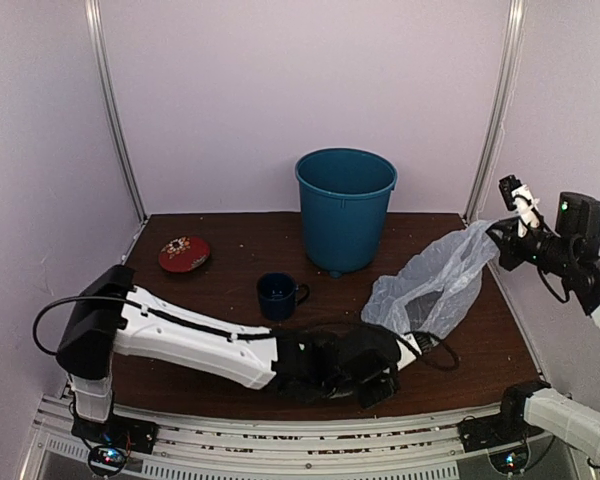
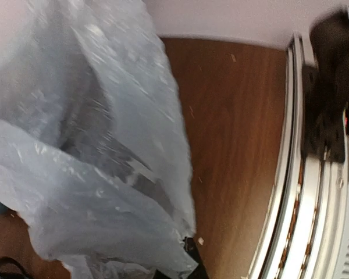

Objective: Put the trash bags into the trash bin

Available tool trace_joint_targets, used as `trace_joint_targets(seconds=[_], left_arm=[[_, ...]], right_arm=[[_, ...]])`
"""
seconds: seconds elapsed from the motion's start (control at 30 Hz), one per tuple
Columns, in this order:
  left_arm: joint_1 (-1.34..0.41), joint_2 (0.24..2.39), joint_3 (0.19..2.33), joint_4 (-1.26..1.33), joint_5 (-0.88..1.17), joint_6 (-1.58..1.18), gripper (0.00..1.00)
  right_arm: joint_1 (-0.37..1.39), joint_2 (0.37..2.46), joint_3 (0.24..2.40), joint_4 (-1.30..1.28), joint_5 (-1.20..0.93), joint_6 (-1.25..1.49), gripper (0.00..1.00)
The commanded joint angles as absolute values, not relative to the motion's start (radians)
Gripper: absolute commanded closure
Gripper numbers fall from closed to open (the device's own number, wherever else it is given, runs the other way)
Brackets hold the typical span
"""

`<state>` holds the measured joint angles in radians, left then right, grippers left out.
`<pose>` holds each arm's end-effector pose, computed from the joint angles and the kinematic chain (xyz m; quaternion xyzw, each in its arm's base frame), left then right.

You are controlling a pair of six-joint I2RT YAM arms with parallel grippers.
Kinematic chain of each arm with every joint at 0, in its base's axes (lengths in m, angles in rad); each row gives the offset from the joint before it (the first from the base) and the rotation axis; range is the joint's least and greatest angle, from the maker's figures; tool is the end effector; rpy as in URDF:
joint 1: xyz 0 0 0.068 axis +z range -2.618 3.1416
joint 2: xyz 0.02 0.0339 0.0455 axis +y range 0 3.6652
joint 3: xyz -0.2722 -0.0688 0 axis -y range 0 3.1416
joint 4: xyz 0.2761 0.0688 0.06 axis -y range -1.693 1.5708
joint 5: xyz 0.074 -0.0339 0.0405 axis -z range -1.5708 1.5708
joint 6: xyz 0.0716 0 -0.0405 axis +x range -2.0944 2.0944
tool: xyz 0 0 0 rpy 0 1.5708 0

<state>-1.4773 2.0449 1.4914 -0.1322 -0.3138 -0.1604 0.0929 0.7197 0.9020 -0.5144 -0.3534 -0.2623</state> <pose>0.0706 -0.5163 0.1716 0.4932 0.7469 -0.2125 0.3921 0.2062 0.0441 0.3560 -0.2421 0.7709 0.0943 0.5815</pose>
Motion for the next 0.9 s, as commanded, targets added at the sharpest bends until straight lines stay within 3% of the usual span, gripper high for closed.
trace_joint_targets(seconds=[0.0, 0.07, 0.23, 0.3, 0.4, 0.47, 0.6, 0.7, 0.8, 0.87], left_arm=[[-1.333, 1.893, 1.709, -0.134, -0.240, -0.092, 1.00], [-1.273, 1.930, 1.897, -0.185, -0.187, -0.073, 1.00], [-1.200, 2.164, 2.616, -0.333, -0.134, 0.003, 1.00], [-1.200, 2.147, 2.666, -0.240, -0.116, 0.030, 1.00], [-1.212, 1.973, 2.433, -0.042, -0.027, 0.071, 1.00], [-1.252, 1.866, 2.273, 0.020, -0.005, 0.141, 1.00], [-1.300, 1.702, 1.881, 0.057, -0.076, 0.167, 1.00], [-1.292, 1.618, 1.407, 0.182, -0.150, 0.055, 1.00], [-1.283, 1.644, 1.224, 0.210, -0.130, -0.051, 1.00], [-1.289, 1.632, 1.167, 0.256, -0.095, -0.111, 1.00]], right_arm=[[0.087, 0.877, 1.107, -0.576, -0.121, -0.279, 1.00], [0.087, 0.996, 1.215, -0.580, -0.036, -0.279, 1.00], [0.085, 1.198, 1.690, -0.639, 0.051, -0.284, 1.00], [0.085, 1.211, 1.893, -0.661, -0.004, -0.281, 1.00], [0.084, 1.154, 2.067, -0.672, -0.175, -0.309, 1.00], [0.084, 1.061, 2.048, -0.684, -0.353, -0.357, 1.00], [0.084, 0.812, 1.642, -0.692, -0.547, -0.441, 1.00], [0.084, 0.619, 1.152, -0.685, -0.425, -0.528, 1.00], [0.082, 0.458, 0.850, -0.680, -0.328, -0.536, 1.00], [0.042, 0.380, 0.780, -0.741, -0.411, -0.628, 1.00]])
